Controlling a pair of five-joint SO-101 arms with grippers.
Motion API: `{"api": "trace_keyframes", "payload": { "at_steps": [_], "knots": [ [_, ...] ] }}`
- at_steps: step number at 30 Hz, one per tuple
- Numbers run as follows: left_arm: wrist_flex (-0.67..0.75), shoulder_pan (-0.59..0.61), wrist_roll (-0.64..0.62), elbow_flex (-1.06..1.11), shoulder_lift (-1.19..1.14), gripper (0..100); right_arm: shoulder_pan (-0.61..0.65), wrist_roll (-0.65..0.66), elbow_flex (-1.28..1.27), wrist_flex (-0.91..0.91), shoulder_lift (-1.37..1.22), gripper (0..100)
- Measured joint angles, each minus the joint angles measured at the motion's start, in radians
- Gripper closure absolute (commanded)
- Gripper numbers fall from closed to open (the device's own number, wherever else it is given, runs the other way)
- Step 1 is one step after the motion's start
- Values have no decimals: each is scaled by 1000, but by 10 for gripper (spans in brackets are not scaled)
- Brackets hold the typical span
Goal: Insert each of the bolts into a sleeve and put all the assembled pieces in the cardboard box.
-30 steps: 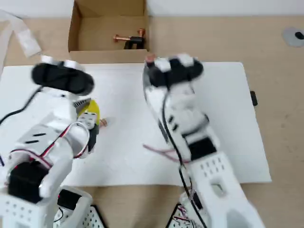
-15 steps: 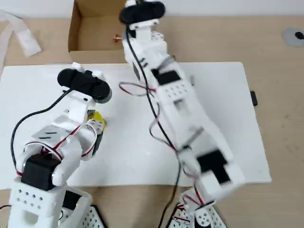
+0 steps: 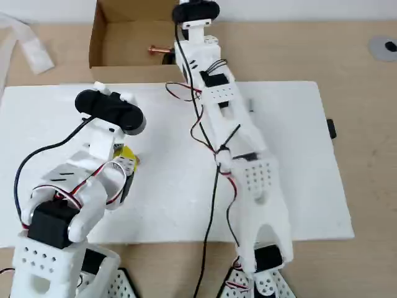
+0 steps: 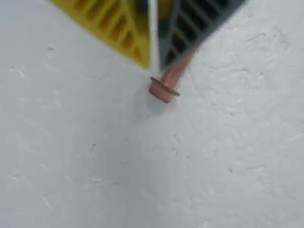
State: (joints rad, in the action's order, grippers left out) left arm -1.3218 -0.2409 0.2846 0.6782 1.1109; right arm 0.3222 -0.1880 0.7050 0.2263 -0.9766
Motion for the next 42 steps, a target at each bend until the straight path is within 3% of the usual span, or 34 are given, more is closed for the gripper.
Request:
{"api": "trace_keyframes", "payload": {
  "at_steps": [8,11,19,26,38,42],
  "knots": [
    [0,0,0,0,0,983,0,0,308,143,-213,986],
    [0,0,0,0,0,919,0,2,400,224,-261,979],
    [0,0,38,92,0,878,2,2,611,419,-325,747],
    [0,78,48,120,-2,878,2,2,790,575,-325,753],
    [0,120,364,199,-44,875,-49,2,908,1023,-190,752],
    [57,121,402,210,-157,875,-81,2,908,1163,-72,752]
  ]
}}
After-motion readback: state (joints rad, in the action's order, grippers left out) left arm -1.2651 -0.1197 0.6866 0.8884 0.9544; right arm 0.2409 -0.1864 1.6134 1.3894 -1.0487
